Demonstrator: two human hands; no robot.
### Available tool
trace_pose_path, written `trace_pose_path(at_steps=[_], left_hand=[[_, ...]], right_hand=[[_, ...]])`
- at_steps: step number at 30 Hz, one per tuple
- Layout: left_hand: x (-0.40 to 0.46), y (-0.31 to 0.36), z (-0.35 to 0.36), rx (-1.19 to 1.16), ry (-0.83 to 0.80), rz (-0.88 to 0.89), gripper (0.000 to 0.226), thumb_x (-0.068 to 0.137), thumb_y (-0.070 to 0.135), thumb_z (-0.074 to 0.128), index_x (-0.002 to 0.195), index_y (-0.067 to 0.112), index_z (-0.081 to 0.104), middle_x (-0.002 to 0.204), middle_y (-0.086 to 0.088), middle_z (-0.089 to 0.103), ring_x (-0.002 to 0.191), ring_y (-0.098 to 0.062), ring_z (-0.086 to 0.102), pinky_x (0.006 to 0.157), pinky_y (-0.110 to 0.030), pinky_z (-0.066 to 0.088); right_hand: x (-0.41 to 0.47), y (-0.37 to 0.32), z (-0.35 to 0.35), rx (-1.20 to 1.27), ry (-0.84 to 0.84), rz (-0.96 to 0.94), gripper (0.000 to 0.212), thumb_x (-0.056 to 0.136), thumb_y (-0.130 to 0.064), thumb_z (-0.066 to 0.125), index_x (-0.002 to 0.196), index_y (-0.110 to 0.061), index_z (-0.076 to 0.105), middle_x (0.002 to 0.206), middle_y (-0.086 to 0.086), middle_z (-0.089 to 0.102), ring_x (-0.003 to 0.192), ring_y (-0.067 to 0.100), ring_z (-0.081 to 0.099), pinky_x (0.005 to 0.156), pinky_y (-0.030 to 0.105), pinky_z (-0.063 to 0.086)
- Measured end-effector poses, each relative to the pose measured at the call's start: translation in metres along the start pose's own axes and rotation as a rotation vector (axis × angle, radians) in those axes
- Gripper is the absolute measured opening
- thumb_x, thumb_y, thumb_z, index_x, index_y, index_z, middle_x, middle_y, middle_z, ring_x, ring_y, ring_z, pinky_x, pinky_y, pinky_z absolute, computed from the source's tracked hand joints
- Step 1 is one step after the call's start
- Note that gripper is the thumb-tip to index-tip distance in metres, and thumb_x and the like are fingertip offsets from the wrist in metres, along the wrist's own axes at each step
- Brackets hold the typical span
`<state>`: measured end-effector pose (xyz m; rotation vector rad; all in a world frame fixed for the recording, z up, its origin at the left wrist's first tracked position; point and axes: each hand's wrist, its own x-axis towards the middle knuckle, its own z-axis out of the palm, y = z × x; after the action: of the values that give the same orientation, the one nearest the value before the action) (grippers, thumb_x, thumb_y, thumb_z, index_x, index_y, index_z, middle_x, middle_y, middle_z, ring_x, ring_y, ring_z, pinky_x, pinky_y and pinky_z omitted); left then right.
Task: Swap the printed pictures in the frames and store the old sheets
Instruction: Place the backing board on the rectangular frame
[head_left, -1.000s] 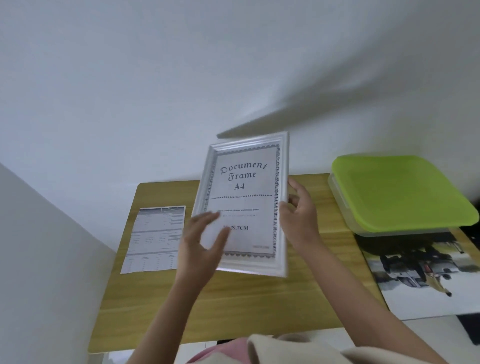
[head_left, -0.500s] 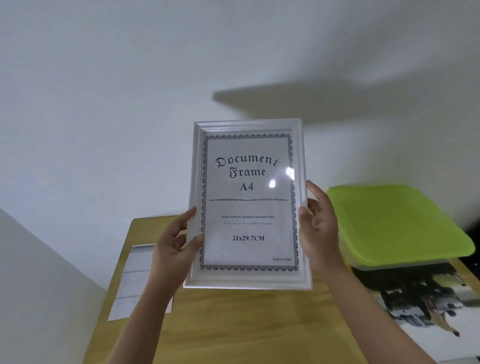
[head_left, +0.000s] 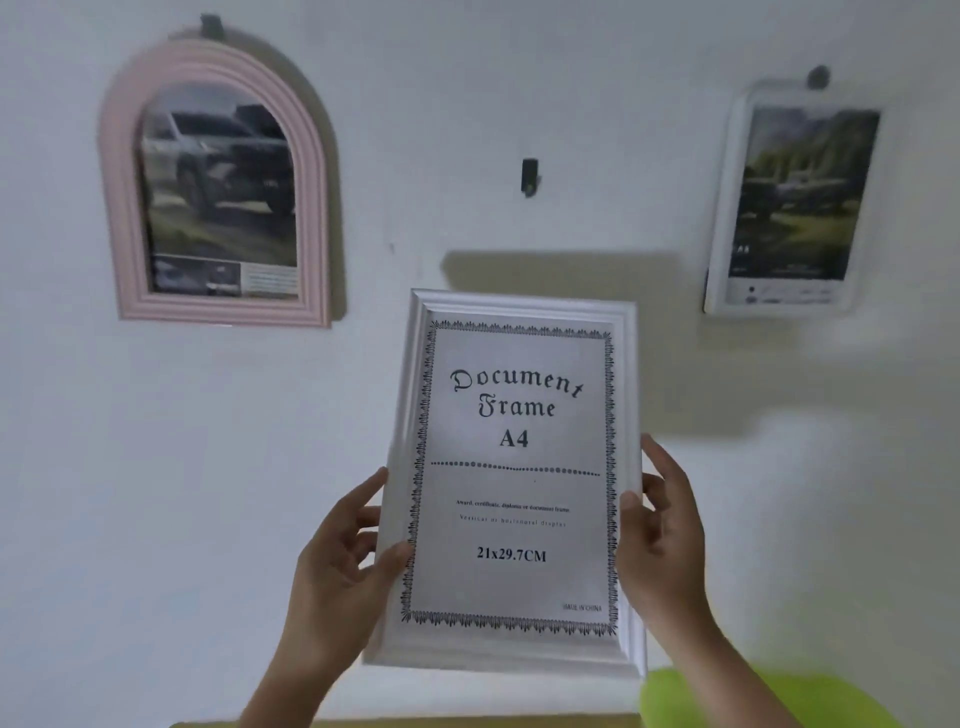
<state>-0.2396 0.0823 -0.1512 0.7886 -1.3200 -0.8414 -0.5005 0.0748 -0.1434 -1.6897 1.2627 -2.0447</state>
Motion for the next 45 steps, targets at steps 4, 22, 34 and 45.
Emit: trace_pose_path(at_steps=[4,22,34,45], left_hand=[[0.045,0.020,0.031,-0.014,-0.001,0.131,0.061,0.071,0.005,0.073,0.121,0.035,0.057,0.093,-0.011,0.068,0.087,-0.035,0.064,0.070,-0.032,0.058],[0.109,0.017,0.046,0.104,0.092,0.228,0.067,0.078,-0.011,0.064,0.119,0.042,0.052,0.088,-0.013,0.064,0.075,-0.021,0.063,0.063,-0.021,0.056],[0.102,-0.045,0.043,0.372,0.142,0.274,0.078,0.083,0.001,0.064,0.126,0.060,0.035,0.102,0.001,0.056,0.088,-0.005,0.062,0.068,-0.013,0.053],[0.094,-0.049,0.049,0.521,0.277,0.262,0.079,0.076,0.012,0.074,0.141,0.032,0.033,0.106,0.007,0.047,0.100,-0.006,0.052,0.085,-0.042,0.052]], right_hand=[[0.061,0.001,-0.010,0.003,0.018,-0.096,0.060,0.093,0.002,0.044,0.129,-0.046,0.042,0.095,0.014,0.062,0.049,0.037,0.044,0.049,0.025,0.040],[0.127,0.005,0.014,0.033,0.027,-0.164,0.059,0.093,0.003,0.044,0.126,-0.046,0.040,0.074,0.010,0.042,0.051,0.009,0.037,0.052,0.015,0.037],[0.102,0.044,0.021,-0.029,0.053,-0.138,0.055,0.091,-0.011,0.053,0.132,-0.047,0.042,0.085,0.013,0.059,0.063,0.005,0.051,0.063,0.005,0.040],[0.086,0.054,0.020,-0.138,0.022,-0.109,0.057,0.088,-0.020,0.054,0.140,-0.035,0.039,0.110,-0.008,0.053,0.096,0.013,0.058,0.078,0.041,0.056]])
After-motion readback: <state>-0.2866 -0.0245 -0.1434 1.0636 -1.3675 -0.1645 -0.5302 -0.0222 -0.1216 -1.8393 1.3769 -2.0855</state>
